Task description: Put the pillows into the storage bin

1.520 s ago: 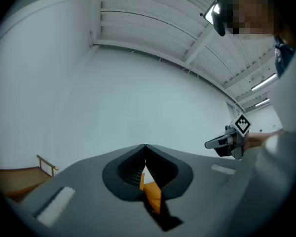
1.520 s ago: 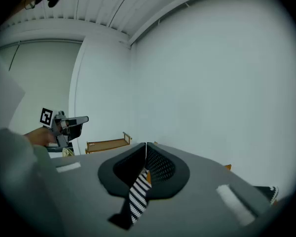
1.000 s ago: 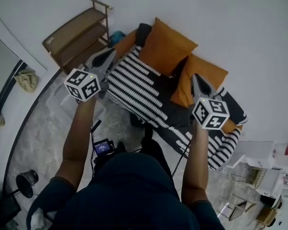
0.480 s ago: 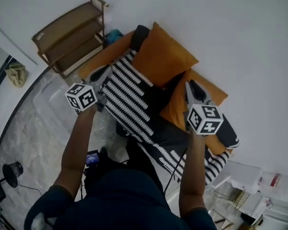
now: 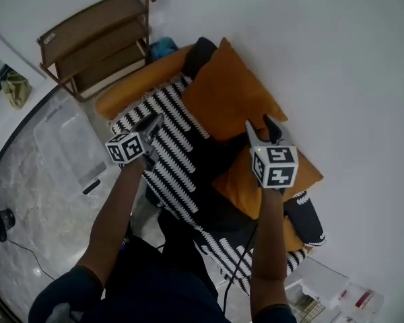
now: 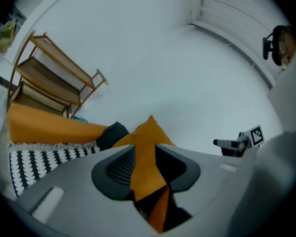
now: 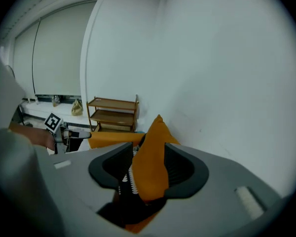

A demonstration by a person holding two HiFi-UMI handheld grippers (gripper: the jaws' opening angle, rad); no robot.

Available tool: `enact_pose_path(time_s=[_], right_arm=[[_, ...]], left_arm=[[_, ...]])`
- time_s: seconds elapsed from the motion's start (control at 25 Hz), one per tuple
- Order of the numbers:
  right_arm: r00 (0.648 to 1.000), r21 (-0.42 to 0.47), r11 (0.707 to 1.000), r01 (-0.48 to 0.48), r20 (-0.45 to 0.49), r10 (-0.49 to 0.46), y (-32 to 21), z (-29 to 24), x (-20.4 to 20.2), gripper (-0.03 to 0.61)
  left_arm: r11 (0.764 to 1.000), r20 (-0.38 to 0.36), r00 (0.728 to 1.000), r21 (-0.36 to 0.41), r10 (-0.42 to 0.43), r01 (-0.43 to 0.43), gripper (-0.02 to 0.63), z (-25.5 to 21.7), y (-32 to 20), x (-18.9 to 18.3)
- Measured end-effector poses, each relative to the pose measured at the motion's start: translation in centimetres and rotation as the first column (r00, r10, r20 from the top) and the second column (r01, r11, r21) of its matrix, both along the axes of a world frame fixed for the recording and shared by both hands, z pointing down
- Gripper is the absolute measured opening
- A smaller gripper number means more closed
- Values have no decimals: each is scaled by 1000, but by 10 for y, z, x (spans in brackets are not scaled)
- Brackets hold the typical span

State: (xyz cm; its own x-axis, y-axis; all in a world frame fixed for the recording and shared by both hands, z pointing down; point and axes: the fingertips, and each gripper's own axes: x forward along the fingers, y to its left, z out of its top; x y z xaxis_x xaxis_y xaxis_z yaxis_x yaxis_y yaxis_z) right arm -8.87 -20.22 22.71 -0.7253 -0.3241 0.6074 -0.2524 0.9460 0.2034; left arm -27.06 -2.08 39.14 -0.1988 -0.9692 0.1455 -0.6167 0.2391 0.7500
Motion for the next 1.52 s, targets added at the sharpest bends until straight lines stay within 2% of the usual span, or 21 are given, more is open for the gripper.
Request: enact_pose_path(time_s=[0.28,0.56,0.68,0.76,0.8,0.92,1.0,1.16,1.36,1.52], right_arm=[[976,101,993,64,-214,-42,-79,79,-51,230],[919,162,970,182,-380,-109,-121,143,-98,278],[876,228,947,226,-472,-95,-131,167,-107,278],[861,272,930,247,-502,-82,-138,173,-110,267],[856,267,930,254,-510,-87,-139,175,-111,219],[849,177,948,263,-509,-141,-129,176,-111,87],[844,112,953,281,-501,-190,-113,169,-109,49],[851,33,952,304,-459,-255,-74,144,-102,25],[884,29,945,325,-363,-293,-44,82,-105,21],[885,-2,927,374,-298,-358,-10,15,-109,21]], left_arm=[[997,-119,990,-28,-71,69,140,83,-53,11],[993,-193,974,-49,-117,110,140,131,-75,18],[991,-217,967,-61,-131,121,140,144,-73,22],[989,-233,961,-71,-145,132,140,152,-69,23],[988,-242,958,-72,-152,138,140,154,-67,22],[985,-267,949,-77,-169,154,140,158,-63,21],[983,-279,943,-86,-182,164,140,163,-60,20],[977,-305,929,-110,-210,185,140,177,-50,24],[969,-359,901,-131,-243,209,140,195,-39,30],[966,-420,870,-107,-258,235,178,195,-25,41]])
